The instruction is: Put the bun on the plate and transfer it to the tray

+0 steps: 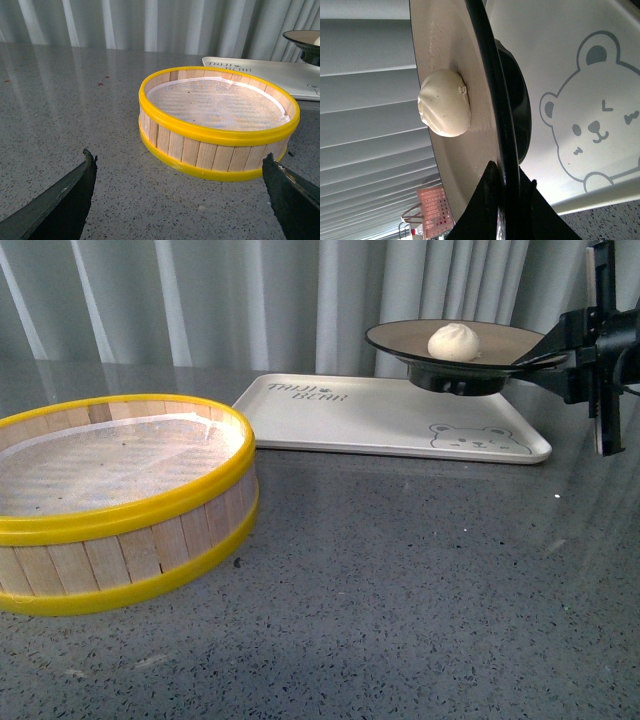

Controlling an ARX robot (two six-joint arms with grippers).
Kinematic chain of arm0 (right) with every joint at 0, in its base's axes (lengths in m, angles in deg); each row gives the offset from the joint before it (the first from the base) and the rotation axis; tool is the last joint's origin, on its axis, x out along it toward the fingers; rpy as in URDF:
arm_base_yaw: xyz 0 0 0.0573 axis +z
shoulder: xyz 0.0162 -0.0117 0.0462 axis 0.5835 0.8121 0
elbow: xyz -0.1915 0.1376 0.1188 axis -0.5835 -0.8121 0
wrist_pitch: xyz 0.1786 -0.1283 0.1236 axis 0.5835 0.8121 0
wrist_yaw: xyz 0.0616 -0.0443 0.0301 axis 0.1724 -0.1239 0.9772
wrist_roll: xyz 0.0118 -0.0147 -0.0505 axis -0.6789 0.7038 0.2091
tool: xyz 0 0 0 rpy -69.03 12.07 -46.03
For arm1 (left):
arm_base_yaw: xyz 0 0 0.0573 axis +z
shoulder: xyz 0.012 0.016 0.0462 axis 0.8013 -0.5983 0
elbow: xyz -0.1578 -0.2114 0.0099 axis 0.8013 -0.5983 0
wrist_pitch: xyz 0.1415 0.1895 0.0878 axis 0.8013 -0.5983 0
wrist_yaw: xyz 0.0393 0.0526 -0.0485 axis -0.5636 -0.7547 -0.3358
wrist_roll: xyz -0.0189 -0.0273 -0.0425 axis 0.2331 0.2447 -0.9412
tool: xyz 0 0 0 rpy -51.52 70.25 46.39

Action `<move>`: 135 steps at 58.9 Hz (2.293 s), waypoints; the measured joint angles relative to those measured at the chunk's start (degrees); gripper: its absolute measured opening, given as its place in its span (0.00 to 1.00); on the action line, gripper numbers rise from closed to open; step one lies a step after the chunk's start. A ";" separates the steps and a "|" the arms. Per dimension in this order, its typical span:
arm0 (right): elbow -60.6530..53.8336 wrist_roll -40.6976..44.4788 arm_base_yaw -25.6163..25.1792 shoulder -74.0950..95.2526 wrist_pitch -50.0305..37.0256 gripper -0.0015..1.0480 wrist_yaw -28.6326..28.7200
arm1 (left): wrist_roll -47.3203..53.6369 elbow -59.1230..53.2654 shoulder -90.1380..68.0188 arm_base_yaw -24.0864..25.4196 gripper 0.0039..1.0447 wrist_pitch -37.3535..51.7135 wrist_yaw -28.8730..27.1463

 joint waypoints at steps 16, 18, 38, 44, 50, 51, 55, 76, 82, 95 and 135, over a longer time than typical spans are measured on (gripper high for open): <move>1.92 0.17 1.05 3.89 0.22 0.03 -0.46 | 0.00 0.00 0.00 0.00 0.94 0.00 0.00; 2.27 0.20 1.11 4.33 0.37 0.03 -0.48 | 0.00 0.00 0.02 0.00 0.94 0.00 0.00; 4.61 1.01 1.20 7.39 0.15 0.03 -1.16 | 0.00 0.00 0.00 -0.02 0.94 0.00 0.00; 4.70 1.16 1.27 7.98 -0.04 0.03 -1.05 | 0.00 0.00 0.02 0.00 0.94 0.00 0.00; 4.96 1.42 1.38 8.46 -0.11 0.03 -1.05 | 0.00 0.00 0.00 0.00 0.94 0.00 0.00; 5.01 1.42 1.40 8.50 -0.11 0.03 -1.07 | 0.00 0.00 0.00 0.00 0.94 0.00 0.00; 5.14 1.66 1.49 8.59 -0.11 0.03 -1.31 | 0.00 0.00 0.02 0.00 0.94 0.00 0.00; 5.53 2.69 1.62 8.72 0.57 0.15 -1.46 | 0.00 0.00 0.00 0.00 0.94 0.00 0.00; 5.99 2.60 1.62 8.72 0.57 0.37 -1.86 | 0.00 0.00 0.02 0.00 0.94 0.00 0.00; 3.72 2.25 1.62 5.90 -0.35 0.85 -3.52 | 0.00 0.00 0.00 0.00 0.94 0.00 0.00; -26.58 24.17 -16.96 -34.62 0.42 0.92 -23.10 | 0.00 0.00 0.00 0.00 0.94 0.00 0.00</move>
